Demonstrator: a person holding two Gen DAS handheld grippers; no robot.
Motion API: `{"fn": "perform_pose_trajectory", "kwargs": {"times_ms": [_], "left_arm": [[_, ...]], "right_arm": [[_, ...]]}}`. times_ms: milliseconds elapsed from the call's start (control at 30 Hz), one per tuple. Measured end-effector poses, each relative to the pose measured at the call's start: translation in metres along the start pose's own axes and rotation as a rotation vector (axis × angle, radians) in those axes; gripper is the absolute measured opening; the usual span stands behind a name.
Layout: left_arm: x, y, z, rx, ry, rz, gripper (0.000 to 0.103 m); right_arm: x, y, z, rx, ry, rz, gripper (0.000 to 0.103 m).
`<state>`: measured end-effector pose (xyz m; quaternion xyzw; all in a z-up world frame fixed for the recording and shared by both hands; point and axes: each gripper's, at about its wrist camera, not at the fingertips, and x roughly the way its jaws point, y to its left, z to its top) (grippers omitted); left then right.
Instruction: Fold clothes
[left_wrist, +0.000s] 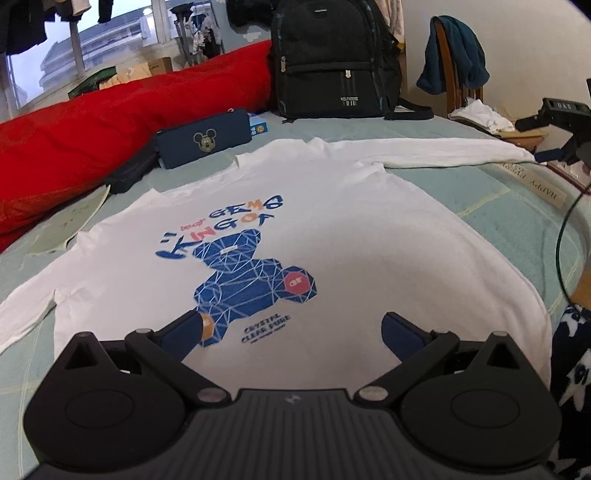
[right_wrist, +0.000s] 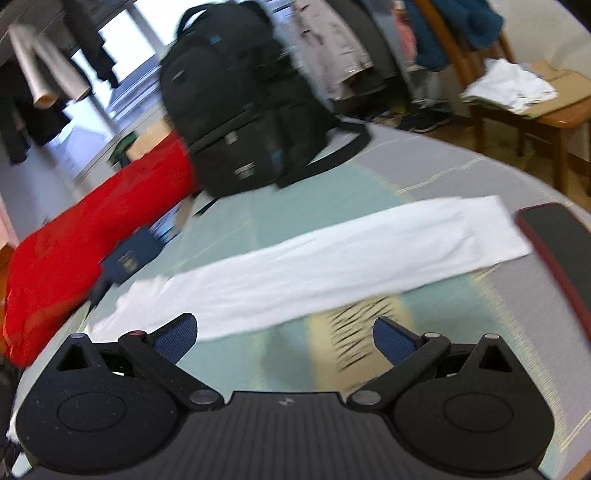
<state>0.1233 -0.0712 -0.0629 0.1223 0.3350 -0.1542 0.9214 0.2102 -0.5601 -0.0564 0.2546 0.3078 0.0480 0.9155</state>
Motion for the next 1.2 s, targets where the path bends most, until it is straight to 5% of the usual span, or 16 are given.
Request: {"fn": "perform_pose_trajectory", "kwargs": {"times_ms": [133, 467, 1200], "left_arm": [[-0.007, 0.004, -0.005, -0.011, -0.005, 0.003, 0.102], [-0.004, 0.008, -0.008, -0.027, -0.003, -0.013, 0.102], [0.021, 0.002, -0.006, -0.044, 0.046, -0.04, 0.102]], "right_arm": [[0.001, 0.021, -0.014, -0.043, 0.017, 0.029, 0.103], [0.012, -0.035, -0.008, 0.186, -0.065, 0.006, 0.103], [0.059, -0.082, 0.013, 0.16, -0.2, -0.021, 0.103]]}}
